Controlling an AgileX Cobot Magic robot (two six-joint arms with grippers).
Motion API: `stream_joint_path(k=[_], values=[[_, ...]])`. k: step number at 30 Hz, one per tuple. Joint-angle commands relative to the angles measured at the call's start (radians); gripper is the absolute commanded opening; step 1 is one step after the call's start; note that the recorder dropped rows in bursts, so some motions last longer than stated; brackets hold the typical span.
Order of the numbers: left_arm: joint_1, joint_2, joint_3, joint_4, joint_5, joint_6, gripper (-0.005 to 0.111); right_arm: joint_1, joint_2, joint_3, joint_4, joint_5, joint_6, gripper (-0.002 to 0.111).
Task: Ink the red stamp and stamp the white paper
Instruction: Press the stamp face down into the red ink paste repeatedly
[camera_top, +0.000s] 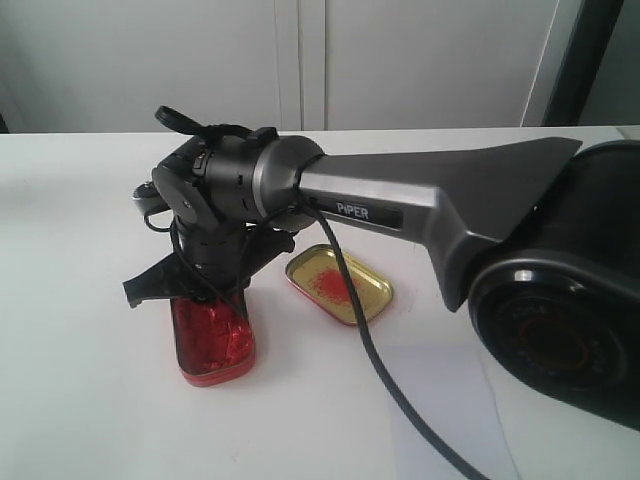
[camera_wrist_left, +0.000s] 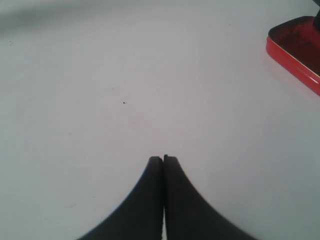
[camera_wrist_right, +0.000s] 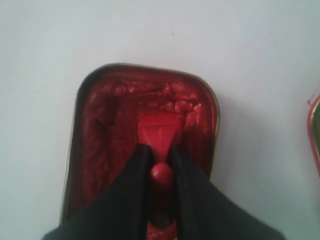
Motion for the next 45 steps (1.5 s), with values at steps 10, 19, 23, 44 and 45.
stream_joint_path(k=[10, 19, 23, 44, 45], values=[[0.002, -0.005, 0.010, 0.004, 0.015, 0.000, 0.000, -0.001, 0.118, -0.003, -0.005, 0.089, 0.006, 0.000], [0.002, -0.005, 0.010, 0.004, 0.015, 0.000, 0.000, -0.001, 0.174, -0.003, -0.001, 0.136, 0.003, 0.000], [0.002, -0.005, 0.010, 0.004, 0.015, 0.000, 0.000, -0.001, 0.198, -0.001, 0.005, 0.148, -0.002, 0.000], [0.002, -0.005, 0.010, 0.004, 0.015, 0.000, 0.000, -0.001, 0.156, -0.003, 0.019, 0.158, 0.005, 0.000], [0.002, -0.005, 0.010, 0.004, 0.015, 0.000, 0.000, -0.001, 0.147, -0.003, 0.019, 0.145, 0.005, 0.000]])
